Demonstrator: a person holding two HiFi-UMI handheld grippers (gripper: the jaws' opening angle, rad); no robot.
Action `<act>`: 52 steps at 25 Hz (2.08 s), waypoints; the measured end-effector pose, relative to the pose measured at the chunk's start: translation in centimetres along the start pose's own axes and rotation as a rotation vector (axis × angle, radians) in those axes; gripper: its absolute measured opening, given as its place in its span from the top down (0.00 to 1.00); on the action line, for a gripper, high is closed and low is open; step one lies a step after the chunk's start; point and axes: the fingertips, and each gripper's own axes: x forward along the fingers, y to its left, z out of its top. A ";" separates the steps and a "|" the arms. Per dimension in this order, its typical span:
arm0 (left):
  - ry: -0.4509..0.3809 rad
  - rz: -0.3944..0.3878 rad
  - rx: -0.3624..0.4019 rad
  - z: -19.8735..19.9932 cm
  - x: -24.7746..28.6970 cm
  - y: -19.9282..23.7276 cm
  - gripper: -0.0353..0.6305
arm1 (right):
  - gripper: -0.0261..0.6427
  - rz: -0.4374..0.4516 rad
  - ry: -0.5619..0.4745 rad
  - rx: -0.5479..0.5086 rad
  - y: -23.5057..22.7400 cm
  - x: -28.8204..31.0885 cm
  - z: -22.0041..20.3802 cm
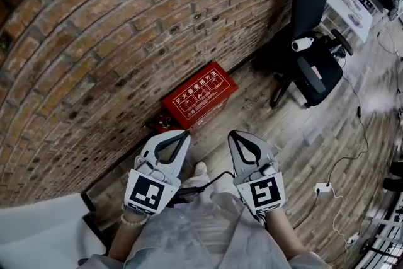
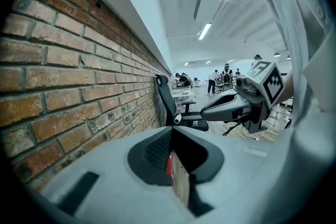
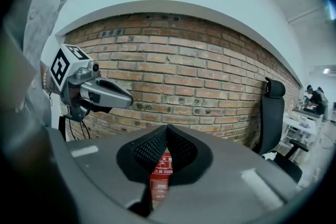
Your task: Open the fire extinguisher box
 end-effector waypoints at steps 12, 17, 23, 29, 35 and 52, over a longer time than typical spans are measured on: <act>0.042 -0.038 -0.039 -1.5 3.2 1.7 0.95 | 0.95 0.017 0.050 -0.019 -1.3 2.1 -0.9; 0.078 -0.041 -0.041 -2.1 4.2 1.4 0.95 | 0.95 0.029 0.065 0.008 -2.1 2.2 -1.9; 0.095 0.016 -0.081 -2.8 5.3 2.0 0.95 | 0.95 0.092 0.096 0.023 -3.1 3.5 -2.9; 0.104 0.077 -0.134 -3.8 5.7 1.9 0.95 | 0.95 0.164 0.113 0.015 -3.5 4.3 -4.2; 0.136 0.110 -0.172 -6.1 6.1 1.9 0.95 | 0.95 0.219 0.144 0.019 -3.5 5.4 -6.3; 0.233 0.154 -0.275 -15.9 8.2 1.8 0.95 | 0.95 0.310 0.253 0.107 -4.2 10.6 -15.5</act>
